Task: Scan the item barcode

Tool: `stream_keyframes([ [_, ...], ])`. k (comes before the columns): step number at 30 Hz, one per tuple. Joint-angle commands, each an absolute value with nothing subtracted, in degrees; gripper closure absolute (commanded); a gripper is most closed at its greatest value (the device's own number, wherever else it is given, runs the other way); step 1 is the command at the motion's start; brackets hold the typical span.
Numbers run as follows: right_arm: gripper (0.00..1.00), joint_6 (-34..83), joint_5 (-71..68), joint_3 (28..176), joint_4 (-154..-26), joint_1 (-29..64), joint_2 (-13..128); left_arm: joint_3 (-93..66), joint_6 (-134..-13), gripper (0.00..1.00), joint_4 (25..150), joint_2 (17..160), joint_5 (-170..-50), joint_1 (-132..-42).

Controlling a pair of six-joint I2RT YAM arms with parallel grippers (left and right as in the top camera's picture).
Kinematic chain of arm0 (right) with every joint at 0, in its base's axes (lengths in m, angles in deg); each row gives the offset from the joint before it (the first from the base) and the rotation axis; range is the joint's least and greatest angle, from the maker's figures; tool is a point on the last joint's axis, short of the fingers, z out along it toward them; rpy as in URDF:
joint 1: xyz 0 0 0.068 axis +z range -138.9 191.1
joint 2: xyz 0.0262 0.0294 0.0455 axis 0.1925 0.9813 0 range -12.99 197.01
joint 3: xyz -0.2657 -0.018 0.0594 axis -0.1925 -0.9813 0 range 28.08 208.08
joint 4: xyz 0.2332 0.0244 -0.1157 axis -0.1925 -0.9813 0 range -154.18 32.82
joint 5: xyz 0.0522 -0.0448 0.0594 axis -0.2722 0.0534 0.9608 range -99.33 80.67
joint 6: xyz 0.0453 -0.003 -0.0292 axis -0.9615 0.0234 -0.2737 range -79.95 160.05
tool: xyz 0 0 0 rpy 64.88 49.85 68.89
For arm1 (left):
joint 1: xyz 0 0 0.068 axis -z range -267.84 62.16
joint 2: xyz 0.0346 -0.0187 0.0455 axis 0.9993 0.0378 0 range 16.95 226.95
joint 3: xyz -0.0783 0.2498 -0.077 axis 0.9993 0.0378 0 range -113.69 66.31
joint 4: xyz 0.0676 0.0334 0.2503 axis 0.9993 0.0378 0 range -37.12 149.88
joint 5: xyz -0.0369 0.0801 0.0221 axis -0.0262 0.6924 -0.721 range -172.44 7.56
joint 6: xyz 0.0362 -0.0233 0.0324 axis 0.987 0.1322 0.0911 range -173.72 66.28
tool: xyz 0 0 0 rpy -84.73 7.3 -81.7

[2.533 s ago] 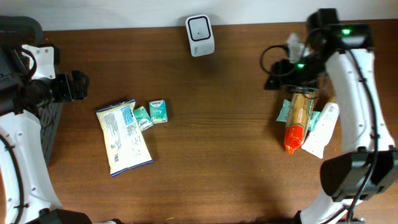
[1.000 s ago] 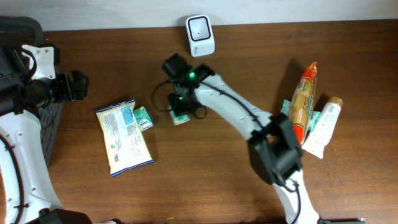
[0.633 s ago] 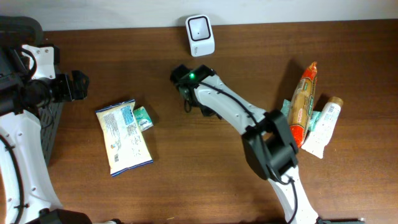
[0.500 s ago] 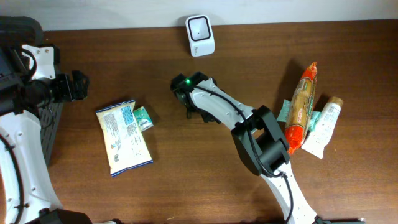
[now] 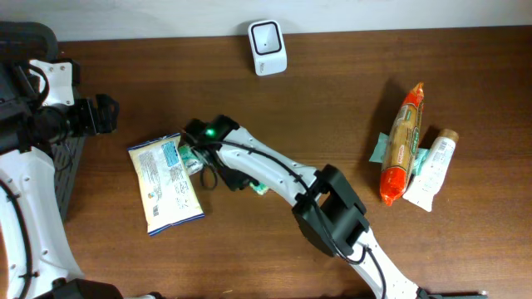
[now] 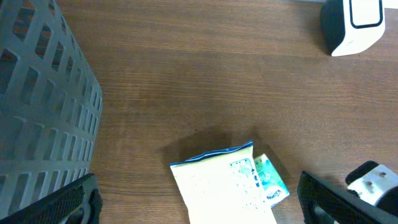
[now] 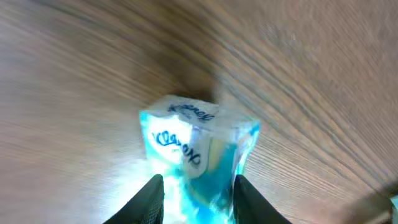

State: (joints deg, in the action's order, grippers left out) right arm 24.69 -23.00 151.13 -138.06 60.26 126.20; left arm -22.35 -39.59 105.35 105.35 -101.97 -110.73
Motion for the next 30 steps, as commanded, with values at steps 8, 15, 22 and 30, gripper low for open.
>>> stream_keyframes([
  [8, 0.55, 35.84, -13.27, 167.48, -150.01, 45.40, 126.25, -22.62, -39.04, 0.01, 105.26, 105.00, -102.60, -110.78],
  [15, 0.55, 30.40, -25.05, 159.83, -150.34, 56.85, 126.25, -22.62, -39.04, 0.01, 105.26, 105.00, -102.58, -110.88],
  [22, 0.51, 33.06, -25.07, 147.02, -139.94, 57.34, 126.25, -22.62, -39.04, 0.01, 105.26, 105.00, -102.60, -110.88],
  [30, 0.51, 31.62, -37.20, 151.78, -141.77, 64.79, 125.33, -22.62, -39.04, 0.01, 105.26, 105.00, -102.60, -110.88],
])
